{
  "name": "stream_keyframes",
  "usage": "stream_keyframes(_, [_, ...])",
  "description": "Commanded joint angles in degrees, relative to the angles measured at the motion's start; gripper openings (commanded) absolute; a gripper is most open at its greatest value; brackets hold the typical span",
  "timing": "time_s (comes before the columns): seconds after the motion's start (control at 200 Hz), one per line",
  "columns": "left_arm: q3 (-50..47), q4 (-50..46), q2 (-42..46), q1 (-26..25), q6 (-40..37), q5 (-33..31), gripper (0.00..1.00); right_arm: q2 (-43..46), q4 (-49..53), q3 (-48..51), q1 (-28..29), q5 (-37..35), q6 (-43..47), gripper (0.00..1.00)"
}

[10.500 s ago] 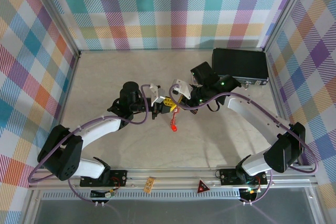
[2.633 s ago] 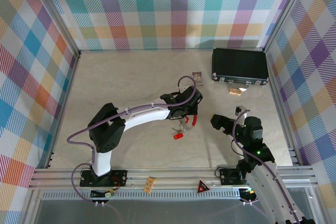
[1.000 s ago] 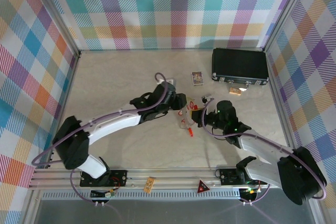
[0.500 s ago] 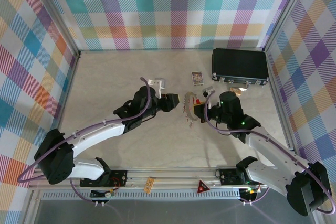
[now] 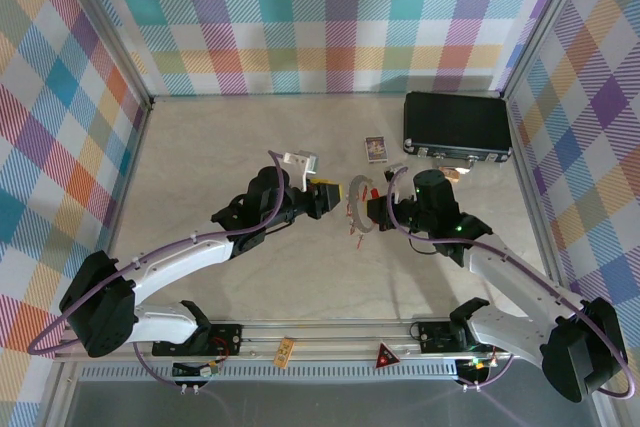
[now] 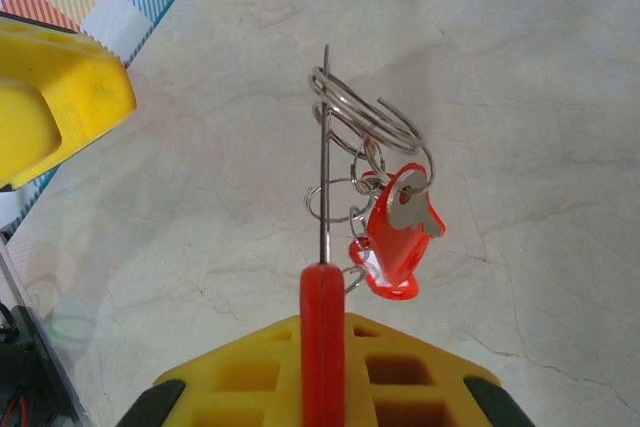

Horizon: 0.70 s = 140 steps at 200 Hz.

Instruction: Put the keys on the keyring

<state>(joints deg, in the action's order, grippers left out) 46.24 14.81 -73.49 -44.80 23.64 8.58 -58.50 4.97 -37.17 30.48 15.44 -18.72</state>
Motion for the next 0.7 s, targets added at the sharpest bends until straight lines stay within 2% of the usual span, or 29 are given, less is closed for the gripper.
stream_keyframes(0.0, [-0.4, 1.0, -0.2, 0.2, -2.1, 3.3, 0.37, 1.4, -0.2, -2.5, 0.4, 0.5, -1.4, 0.0])
stream_keyframes(0.14, [-0.6, -0.2, -1.3, 0.1, -2.2, 2.7, 0.37, 1.7, -1.9, -2.3, 0.4, 0.2, -4.9, 0.0])
stream_keyframes(0.265, [-1.5, 0.4, -1.1, -0.8, -3.1, 3.9, 0.39, 1.6, -2.3, -2.7, 0.2, -4.2, -11.8, 0.0])
stream_keyframes(0.53, [-3.0, -1.9, 1.2, -8.3, -16.8, -5.3, 0.4, -0.9, 2.9, -7.0, 0.2, -10.0, -25.5, 0.0])
stream_keyframes(0.695, [-6.2, 3.0, 1.6, -13.3, -24.2, -10.2, 0.47, -4.5, 8.9, -10.5, 0.3, -11.9, -33.9, 0.0])
